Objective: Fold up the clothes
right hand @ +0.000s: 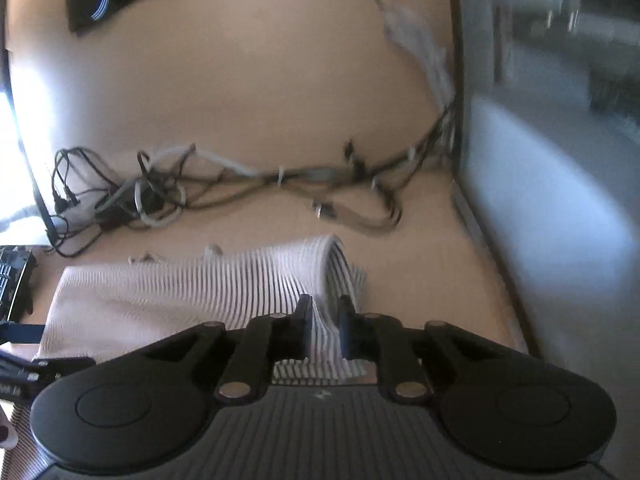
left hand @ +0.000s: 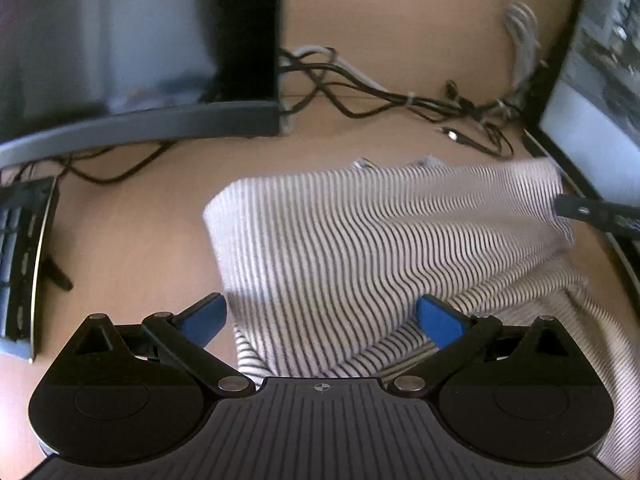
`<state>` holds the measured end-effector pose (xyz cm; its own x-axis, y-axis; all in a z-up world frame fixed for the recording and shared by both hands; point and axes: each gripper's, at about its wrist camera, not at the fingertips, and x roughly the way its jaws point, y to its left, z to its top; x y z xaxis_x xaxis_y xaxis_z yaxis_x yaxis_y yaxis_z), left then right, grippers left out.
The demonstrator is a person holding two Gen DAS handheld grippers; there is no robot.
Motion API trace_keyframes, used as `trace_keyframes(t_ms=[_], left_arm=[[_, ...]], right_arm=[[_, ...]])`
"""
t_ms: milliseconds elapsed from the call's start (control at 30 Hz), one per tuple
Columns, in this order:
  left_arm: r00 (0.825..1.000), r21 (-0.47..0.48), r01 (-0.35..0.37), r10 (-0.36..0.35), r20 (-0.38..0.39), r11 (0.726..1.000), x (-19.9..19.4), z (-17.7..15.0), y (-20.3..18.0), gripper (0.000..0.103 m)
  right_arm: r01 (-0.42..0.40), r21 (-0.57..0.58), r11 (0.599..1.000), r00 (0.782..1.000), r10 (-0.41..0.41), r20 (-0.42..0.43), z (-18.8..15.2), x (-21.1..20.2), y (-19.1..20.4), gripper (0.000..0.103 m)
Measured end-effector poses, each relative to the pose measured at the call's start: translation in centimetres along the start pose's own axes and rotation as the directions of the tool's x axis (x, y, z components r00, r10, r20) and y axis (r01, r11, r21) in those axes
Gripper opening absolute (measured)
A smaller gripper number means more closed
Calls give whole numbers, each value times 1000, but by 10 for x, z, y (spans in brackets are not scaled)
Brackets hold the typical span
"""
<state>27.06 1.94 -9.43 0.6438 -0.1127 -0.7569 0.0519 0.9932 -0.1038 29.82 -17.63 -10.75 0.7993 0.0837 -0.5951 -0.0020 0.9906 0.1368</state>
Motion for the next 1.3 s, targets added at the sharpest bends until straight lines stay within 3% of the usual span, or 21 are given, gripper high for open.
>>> trace_keyframes(t_ms=[100, 167, 367, 467, 600, 667, 733, 800, 900, 1133, 1300], left_arm=[[997, -44, 34, -31, 64, 998, -12, 5, 3, 103], [994, -13, 65, -63, 86, 998, -17, 9, -4, 103], [992, 67, 115, -118, 41, 991, -5, 7, -18, 103], [994, 94, 107, -109, 17, 990, 3, 2, -19, 103], [994, 96, 111, -113, 12, 989, 4, 3, -17, 103], [993, 87, 116, -117, 8, 989, 4, 4, -16, 103], [993, 91, 120, -121, 7, 989, 4, 5, -16, 103], [992, 96, 128, -129, 6, 987, 2, 5, -14, 103], [990, 104, 141, -142, 3, 985, 1, 4, -11, 103], [988, 85, 155, -156, 7, 984, -2, 3, -6, 103], [988, 77, 156, -157, 3, 985, -6, 4, -7, 103]], right_arm=[[-39, -8, 999, 996, 40, 83, 6, -27, 8, 13], [-80, 6, 997, 992, 79, 94, 5, -34, 12, 17], [-33, -14, 999, 998, 33, -56, -15, 6, 21, 26], [-37, -11, 999, 998, 36, -60, -16, 7, 17, 26], [-28, -79, 996, 998, 32, 48, -2, -15, 29, 26], [-26, -112, 993, 996, 35, 79, 5, -16, 36, 34], [-29, -88, 996, 999, 33, 42, 6, 0, 36, 38], [-44, -57, 997, 995, 39, -93, -2, 28, 32, 41], [-42, -65, 997, 995, 36, -91, -5, 28, 32, 42], [-85, 50, 995, 992, 90, -94, -18, -25, 20, 42], [-25, 40, 999, 991, 30, -131, -38, -24, 12, 44]])
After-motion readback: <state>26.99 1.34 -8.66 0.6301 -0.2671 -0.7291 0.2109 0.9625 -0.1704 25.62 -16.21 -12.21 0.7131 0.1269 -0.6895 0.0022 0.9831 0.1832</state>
